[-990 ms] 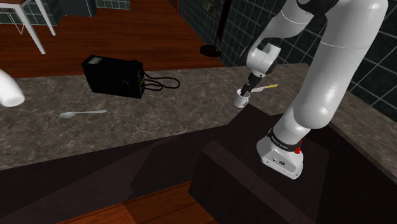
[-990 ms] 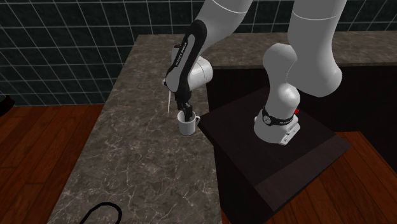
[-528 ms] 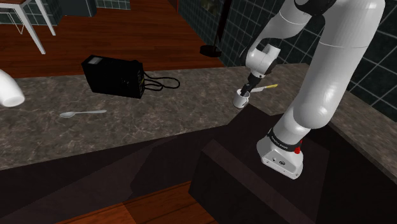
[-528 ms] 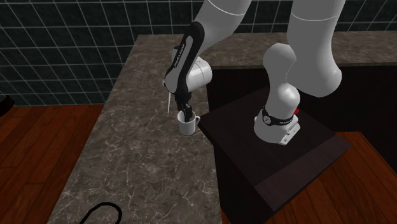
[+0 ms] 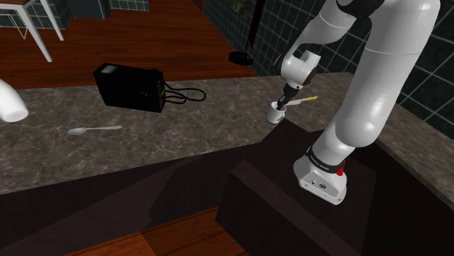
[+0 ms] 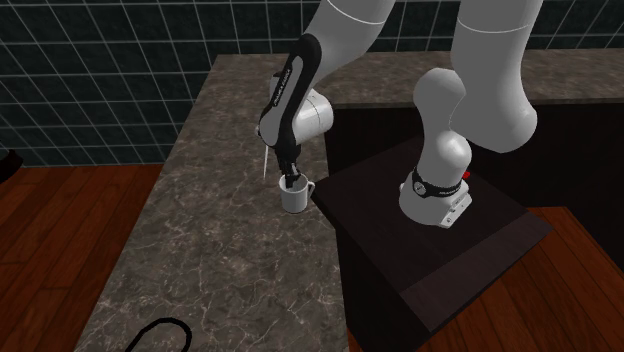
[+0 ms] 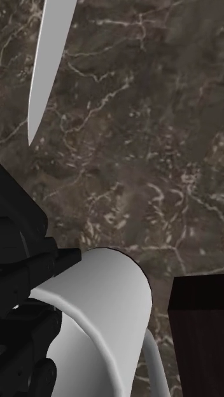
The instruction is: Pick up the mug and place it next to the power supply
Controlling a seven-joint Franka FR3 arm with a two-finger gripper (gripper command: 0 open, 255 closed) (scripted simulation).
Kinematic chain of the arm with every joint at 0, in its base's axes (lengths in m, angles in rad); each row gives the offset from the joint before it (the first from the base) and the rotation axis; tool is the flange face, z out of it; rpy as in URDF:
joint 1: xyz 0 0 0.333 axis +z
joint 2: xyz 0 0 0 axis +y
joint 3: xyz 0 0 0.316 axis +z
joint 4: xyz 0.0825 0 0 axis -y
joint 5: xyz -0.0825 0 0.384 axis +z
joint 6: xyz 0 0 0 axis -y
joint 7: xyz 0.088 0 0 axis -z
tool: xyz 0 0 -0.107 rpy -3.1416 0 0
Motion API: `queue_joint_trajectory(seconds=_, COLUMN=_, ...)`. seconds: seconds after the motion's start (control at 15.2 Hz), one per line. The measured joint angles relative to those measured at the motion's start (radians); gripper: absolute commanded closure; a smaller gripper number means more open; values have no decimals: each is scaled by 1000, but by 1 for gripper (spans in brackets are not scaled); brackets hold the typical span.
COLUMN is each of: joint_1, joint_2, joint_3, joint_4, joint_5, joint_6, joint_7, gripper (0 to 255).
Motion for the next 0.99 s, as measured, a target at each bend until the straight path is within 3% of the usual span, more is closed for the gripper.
queue_joint_trajectory(seconds=0.13, joint_1=0, joint_2=0, joint_3=0, joint_4=0, joint_5=0, joint_6=0, joint_7=0, gripper=255)
queue_joint_trajectory(seconds=0.33, joint_1=36, joint_2=-41, joint_3=-49, joint_4=-15, joint_5=-76, joint_6=-8, joint_7=59, gripper=255)
queue_joint_trajectory(seconds=0.79, joint_1=144, joint_2=-206, joint_3=-222, joint_4=-53, joint_5=-424, joint_6=-46, joint_7=320, gripper=255)
queue_joint_trajectory(seconds=0.99, joint_1=140, joint_2=-294, joint_3=-254, joint_4=-65, joint_5=-609, joint_6=-74, joint_7=455, gripper=255)
